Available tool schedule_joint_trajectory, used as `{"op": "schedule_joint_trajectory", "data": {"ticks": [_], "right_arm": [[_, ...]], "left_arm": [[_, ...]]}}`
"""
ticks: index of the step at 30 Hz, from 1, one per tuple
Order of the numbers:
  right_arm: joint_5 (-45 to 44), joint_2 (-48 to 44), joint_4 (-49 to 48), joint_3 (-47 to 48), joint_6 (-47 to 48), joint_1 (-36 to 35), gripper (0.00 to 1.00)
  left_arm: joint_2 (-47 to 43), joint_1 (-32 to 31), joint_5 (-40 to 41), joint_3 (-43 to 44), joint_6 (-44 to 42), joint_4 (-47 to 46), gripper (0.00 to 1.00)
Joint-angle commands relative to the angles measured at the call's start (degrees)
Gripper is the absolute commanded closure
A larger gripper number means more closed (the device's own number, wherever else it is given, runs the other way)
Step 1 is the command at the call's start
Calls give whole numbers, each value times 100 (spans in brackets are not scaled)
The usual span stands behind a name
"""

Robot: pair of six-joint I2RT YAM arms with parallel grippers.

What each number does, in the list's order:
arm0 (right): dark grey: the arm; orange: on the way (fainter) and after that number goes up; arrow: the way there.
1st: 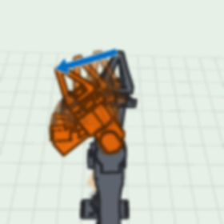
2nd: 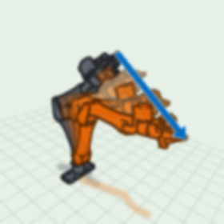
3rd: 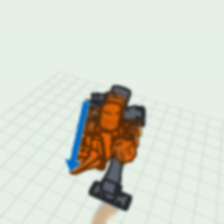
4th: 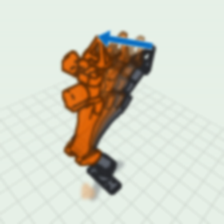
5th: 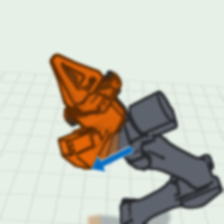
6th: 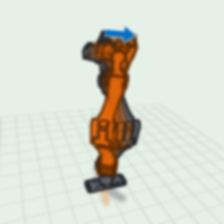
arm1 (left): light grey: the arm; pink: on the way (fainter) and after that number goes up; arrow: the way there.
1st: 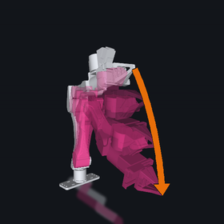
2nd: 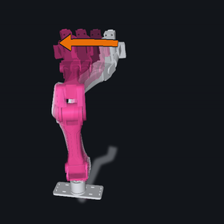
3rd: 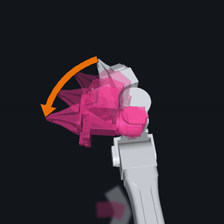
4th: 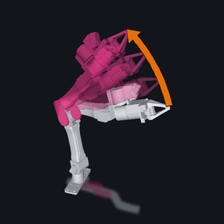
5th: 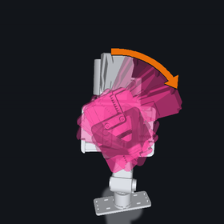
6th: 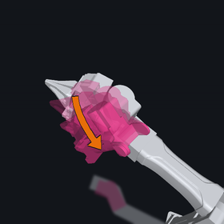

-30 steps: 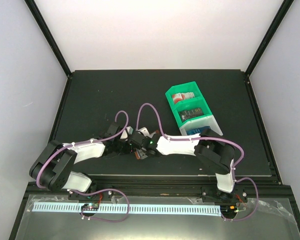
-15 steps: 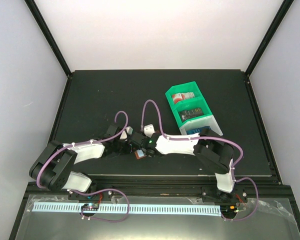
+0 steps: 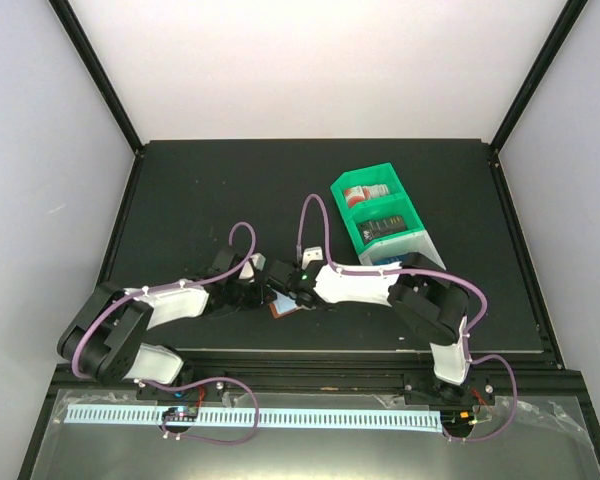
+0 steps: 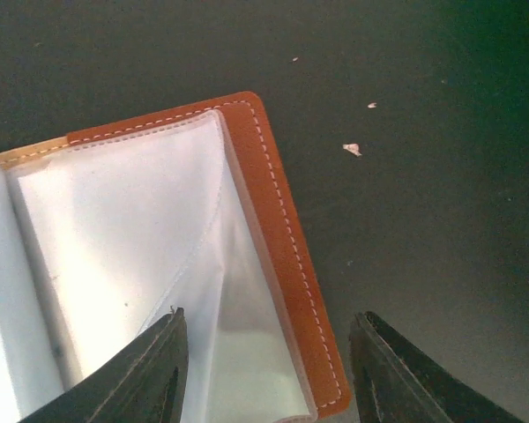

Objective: Put the credit cards into the card holder
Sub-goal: Open the card holder at the center of the board.

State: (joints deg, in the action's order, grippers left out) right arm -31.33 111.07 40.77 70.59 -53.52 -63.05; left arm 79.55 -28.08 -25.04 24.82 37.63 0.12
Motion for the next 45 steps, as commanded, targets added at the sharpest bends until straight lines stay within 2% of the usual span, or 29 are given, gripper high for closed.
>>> {"op": "schedule_joint_trajectory", "data": {"ticks": [1, 5, 10, 19, 26, 32, 38, 45], "right_arm": [[-92, -129, 74, -64, -180, 88, 48], [270, -302, -268, -280, -83, 179, 49], [743, -605, -788, -718, -63, 361, 51], [1762, -1049, -1671, -1378, 73, 730, 57], [2237, -1268, -2093, -1702, 148, 845, 63], [2439, -1454, -2311, -1933, 197, 906, 65], [2416, -1672, -2390, -2048, 334, 917, 61], [2344, -2243, -2420, -2186, 536, 921, 49]], "left_arm": [[-378, 42, -266, -116, -125, 171, 98], [-944, 41, -297, 127, -288, 140, 98], [-981, 40, -515, 414, -336, 52, 96], [-92, -49, -1049, 881, -317, -243, 95], [470, -304, -766, 1243, -324, -64, 94], [1053, -503, -648, 1455, -266, -236, 99], [1400, -651, -688, 1608, -272, -310, 98], [1492, -747, -811, 1676, -272, -368, 98]]}}
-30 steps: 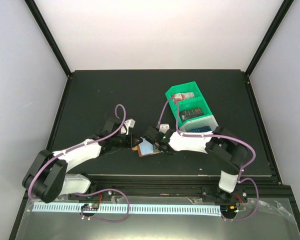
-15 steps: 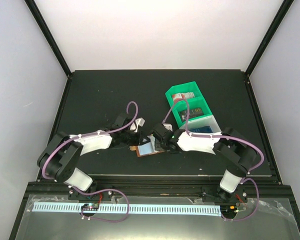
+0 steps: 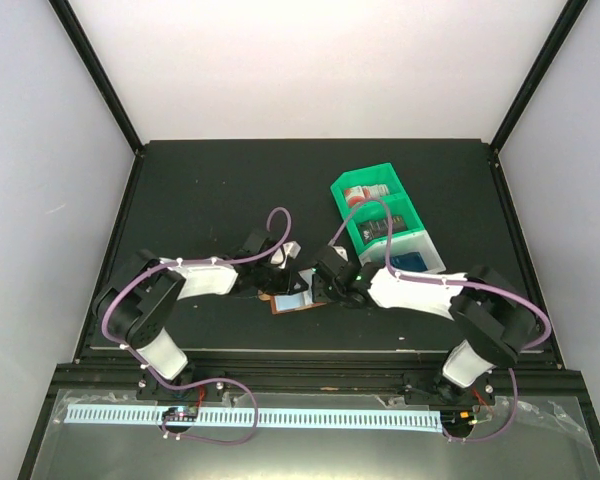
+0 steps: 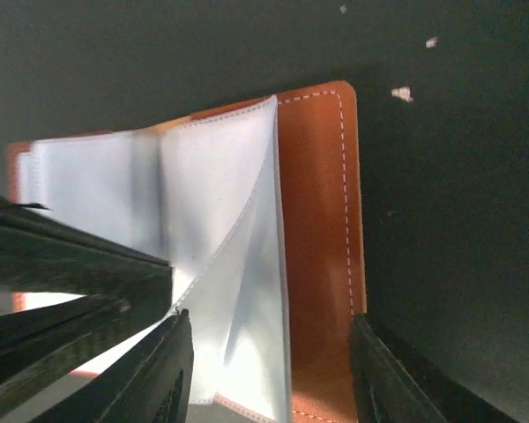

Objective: Put the credit cards into the card holder
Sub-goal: Open the card holder at the center of the board.

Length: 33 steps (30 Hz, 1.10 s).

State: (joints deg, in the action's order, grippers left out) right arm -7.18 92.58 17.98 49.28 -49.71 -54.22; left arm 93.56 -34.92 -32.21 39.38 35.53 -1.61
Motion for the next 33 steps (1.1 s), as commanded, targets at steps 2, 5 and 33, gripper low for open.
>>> {"op": "schedule_joint_trajectory", "data": {"ticks": [2, 5, 33], "right_arm": [[-146, -537, -76, -62, 208, 34, 49], [-261, -686, 3, -63, 274, 35, 50], [-2157, -2233, 971, -793, -996, 168, 53]], "left_arm": [[132, -70, -181, 264, -101, -192, 97], [185, -106, -290, 333, -154, -194, 95], [715, -1060, 2305, 1252, -597, 1759, 73]]}}
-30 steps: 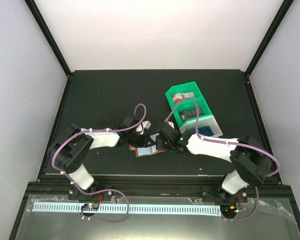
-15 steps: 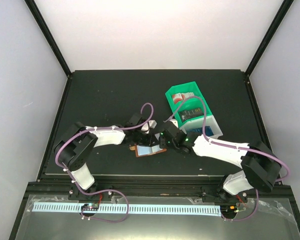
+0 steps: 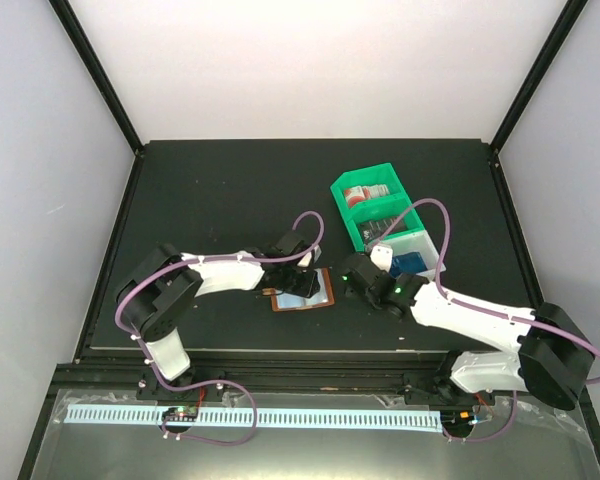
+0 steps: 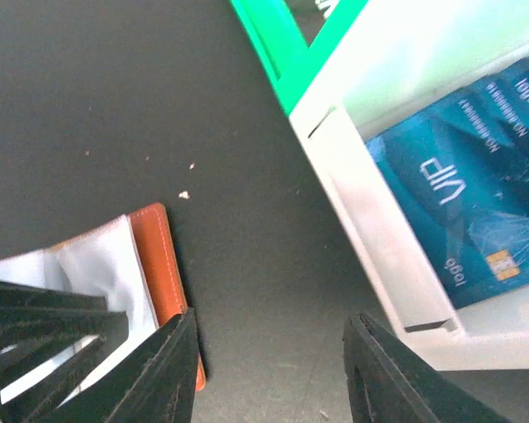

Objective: Put the credit cards into the card holder
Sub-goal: Open the card holder at the center of the board, then adjust the credit card in the storage box.

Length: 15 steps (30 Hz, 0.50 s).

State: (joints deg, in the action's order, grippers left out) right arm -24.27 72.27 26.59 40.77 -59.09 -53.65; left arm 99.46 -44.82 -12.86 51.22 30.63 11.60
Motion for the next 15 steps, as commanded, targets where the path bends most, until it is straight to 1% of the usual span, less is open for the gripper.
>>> {"op": "schedule_joint_trajectory", "data": {"ticks": [1, 4, 6, 9, 12, 15], "right_arm": [[-435, -226, 153, 132, 90, 155, 52], [-361, -269, 320, 391, 650, 373, 49], [-119, -280, 341, 537, 1213, 570, 45], [46, -259, 746, 751, 1864, 891, 43], [337, -274, 1055, 815, 2436, 1330, 42], [837, -237, 1186, 805, 2843, 1885, 40]], "left_arm": [[66, -71, 341, 88, -128, 437, 73], [-118, -71, 200, 166, -191, 459, 72], [-213, -75, 29, 243, -216, 456, 70], [-322, -72, -201, 333, -226, 422, 69], [-378, -75, -284, 395, -224, 411, 69], [-423, -75, -301, 423, -239, 390, 70]]}}
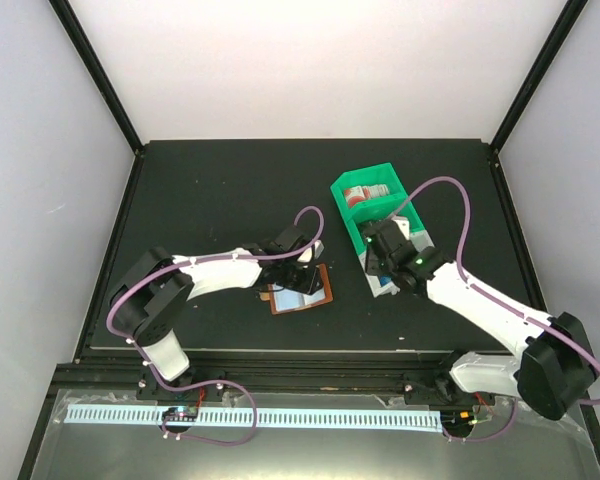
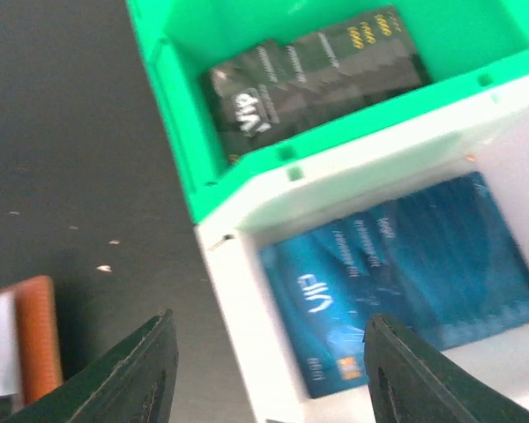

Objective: Put the credit cards into the card holder
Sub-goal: Adjust the credit card in the storage box.

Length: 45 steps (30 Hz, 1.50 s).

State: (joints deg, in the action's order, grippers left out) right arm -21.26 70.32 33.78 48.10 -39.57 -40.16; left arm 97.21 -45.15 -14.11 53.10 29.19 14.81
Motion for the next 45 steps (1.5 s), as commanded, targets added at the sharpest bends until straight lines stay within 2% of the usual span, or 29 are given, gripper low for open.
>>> {"op": "schedule_joint_trajectory", "data": {"ticks": [1, 10, 15, 25, 31, 36, 45], "right_arm": [[644, 10, 486, 62, 977, 705, 40], [1330, 1036, 255, 202, 1627, 1664, 37], [1401, 1780, 92, 426, 1771, 1834, 37], [1691, 2265, 17, 561, 2010, 1914, 39], [1993, 2398, 23, 636, 2126, 1915, 45], [2697, 2260, -55, 587, 2013, 2134, 60], [3460, 1901, -57, 518, 1923, 2223, 66]], "left_arm": [[-209, -44, -180, 240, -104, 58, 70], [-114, -43, -138, 174, -297, 69, 70], [-42, -39, -160, 144, -417, -8, 70], [204, -39, -250, 106, -401, -162, 70], [321, -38, -208, 73, -327, -235, 71], [358, -45, -139, 40, -332, -216, 71], [387, -38, -118, -13, -364, -202, 71]]}}
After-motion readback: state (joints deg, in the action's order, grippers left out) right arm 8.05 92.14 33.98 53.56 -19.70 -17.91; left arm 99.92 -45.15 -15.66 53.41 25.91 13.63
